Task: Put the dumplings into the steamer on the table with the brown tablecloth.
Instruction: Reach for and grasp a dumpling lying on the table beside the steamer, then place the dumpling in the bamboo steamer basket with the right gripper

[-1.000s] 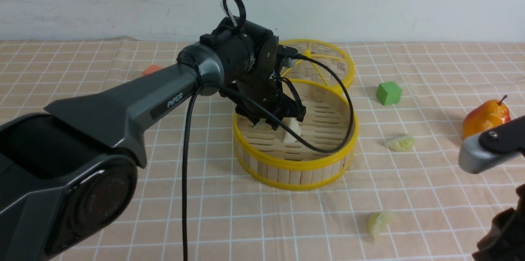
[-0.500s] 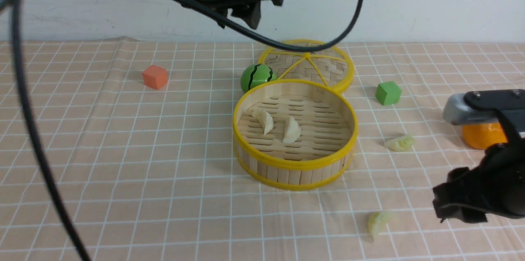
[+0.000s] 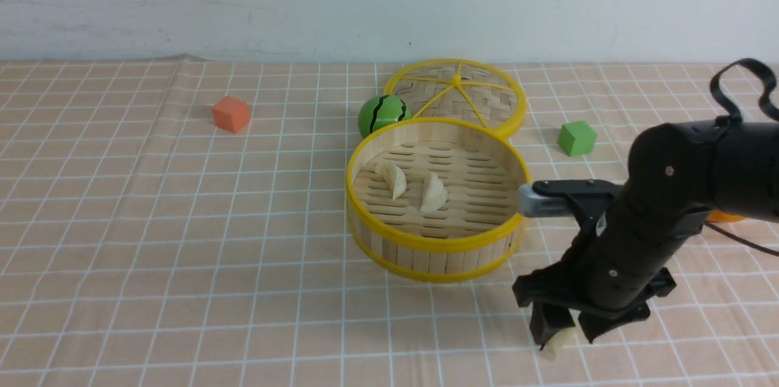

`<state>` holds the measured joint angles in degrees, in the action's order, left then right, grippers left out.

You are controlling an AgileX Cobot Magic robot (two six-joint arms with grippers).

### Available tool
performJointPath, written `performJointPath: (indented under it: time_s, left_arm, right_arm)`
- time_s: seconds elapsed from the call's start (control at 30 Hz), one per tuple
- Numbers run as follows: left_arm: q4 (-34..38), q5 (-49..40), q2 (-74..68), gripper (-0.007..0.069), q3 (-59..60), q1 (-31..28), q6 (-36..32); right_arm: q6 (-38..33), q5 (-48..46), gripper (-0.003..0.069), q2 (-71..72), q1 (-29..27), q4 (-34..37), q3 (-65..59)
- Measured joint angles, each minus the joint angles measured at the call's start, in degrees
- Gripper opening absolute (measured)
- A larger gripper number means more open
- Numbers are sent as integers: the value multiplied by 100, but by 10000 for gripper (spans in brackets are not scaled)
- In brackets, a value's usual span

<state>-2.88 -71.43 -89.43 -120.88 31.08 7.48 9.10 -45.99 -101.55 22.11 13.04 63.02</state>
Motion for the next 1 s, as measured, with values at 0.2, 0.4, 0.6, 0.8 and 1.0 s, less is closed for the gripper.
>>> performJointPath:
  time_s: [0.2,0.4,0.6,0.8,1.0]
  left_arm:
    - [0,0,407,-14,563,0,-11]
    - [-13,188,597,-14,1132,0,-30]
    - [-126,334,611,-14,1302,0,-34]
    - [-143,192,743,-14,1308,0,-24]
    - [-123,0,957,-14,1433,0,98]
  right_arm:
    - [589,216,512,-284,0,-97,22]
    - [877,394,454,-386,0,-197,46]
    - [906,441,200,-402,0,-335,85]
    - [472,-105,199,-238,16,-621,755]
    - [-183,-524,199,-283,75,-575,2221]
